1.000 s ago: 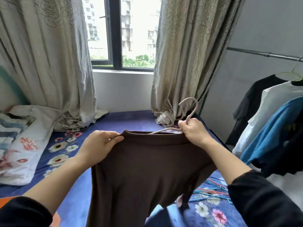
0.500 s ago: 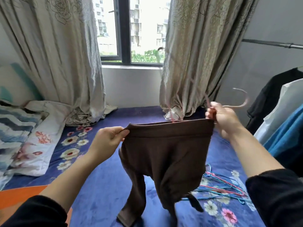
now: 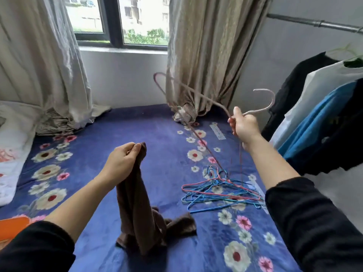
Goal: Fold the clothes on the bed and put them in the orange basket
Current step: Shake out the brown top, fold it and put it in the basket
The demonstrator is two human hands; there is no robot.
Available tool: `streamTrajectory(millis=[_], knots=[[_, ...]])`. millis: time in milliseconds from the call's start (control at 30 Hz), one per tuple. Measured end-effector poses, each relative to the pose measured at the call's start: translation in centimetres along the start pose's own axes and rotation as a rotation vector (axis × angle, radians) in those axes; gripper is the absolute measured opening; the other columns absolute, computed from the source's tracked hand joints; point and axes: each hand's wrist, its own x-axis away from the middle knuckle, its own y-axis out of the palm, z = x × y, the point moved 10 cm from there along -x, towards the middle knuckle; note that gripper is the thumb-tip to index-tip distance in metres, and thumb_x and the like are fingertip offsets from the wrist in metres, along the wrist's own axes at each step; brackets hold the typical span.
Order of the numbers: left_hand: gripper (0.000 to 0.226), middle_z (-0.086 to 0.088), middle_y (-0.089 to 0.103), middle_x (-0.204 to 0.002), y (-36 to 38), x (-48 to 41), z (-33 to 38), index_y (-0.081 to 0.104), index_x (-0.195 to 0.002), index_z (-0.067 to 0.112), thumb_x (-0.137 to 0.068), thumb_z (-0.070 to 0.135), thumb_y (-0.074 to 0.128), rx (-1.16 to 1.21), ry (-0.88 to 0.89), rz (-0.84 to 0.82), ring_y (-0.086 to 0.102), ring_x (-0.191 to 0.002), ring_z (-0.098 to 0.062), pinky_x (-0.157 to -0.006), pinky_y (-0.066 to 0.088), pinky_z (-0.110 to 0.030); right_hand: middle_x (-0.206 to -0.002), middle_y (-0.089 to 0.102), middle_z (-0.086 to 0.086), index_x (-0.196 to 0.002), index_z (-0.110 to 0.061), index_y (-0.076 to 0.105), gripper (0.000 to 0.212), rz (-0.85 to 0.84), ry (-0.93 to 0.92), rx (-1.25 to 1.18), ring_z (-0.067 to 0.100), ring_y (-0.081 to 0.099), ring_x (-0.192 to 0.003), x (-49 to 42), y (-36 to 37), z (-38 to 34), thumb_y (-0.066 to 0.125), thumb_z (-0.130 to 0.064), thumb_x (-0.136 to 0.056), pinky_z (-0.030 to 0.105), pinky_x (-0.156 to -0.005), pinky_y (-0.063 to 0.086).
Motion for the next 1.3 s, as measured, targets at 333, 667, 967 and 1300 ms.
streamTrajectory(millis=[333,667,967,1300], knots=[[0.033,-0.004,0.067,-0.077,1.6,-1.1,2.3,0.066,-0.085,0.007,-0.098,0.033,0.05,0.193,-0.041,-0.15,0.058,-0.07,-0.01,-0.07,0.046,-0.029,-0.099,0.069,0.025,-0.088,0.007,0.069,0.054,-0.229,0.268,0.745,0.04,0.061,-0.1,-1.6,-2.9,20.4,0.047,-0.041,-0.098,0.04,-0.085,0.045],[0.034,-0.009,0.07,-0.077,-0.5,-1.5,3.3,0.069,-0.081,-0.002,-0.096,0.025,0.054,0.328,-0.159,-0.207,0.064,-0.072,-0.016,-0.064,0.05,-0.021,-0.134,0.056,0.006,-0.132,-0.005,0.054,0.059,-0.636,0.146,0.391,0.019,0.051,-0.121,1.3,13.4,13.8,0.076,-0.012,-0.078,0.031,-0.094,0.042],[0.028,-0.009,0.061,-0.068,-5.0,-2.2,7.0,0.07,-0.07,0.01,-0.053,0.025,0.055,0.429,-0.057,-0.223,0.055,-0.066,-0.019,-0.058,0.045,-0.02,-0.079,0.054,0.013,-0.092,0.012,0.058,0.043,-1.165,-0.17,0.229,0.016,0.047,-0.079,12.2,25.0,2.7,0.069,-0.021,-0.067,0.035,-0.076,0.037],[0.016,-0.007,0.071,-0.07,-9.0,-1.4,2.5,0.07,-0.076,0.004,-0.083,0.018,0.069,0.01,-0.384,-0.235,0.065,-0.058,-0.015,-0.061,0.054,-0.026,-0.063,0.046,-0.005,-0.073,-0.017,0.048,0.021,-0.771,-0.328,0.328,0.009,0.041,-0.057,9.4,21.6,-2.8,0.059,-0.019,-0.091,0.025,-0.056,0.033]])
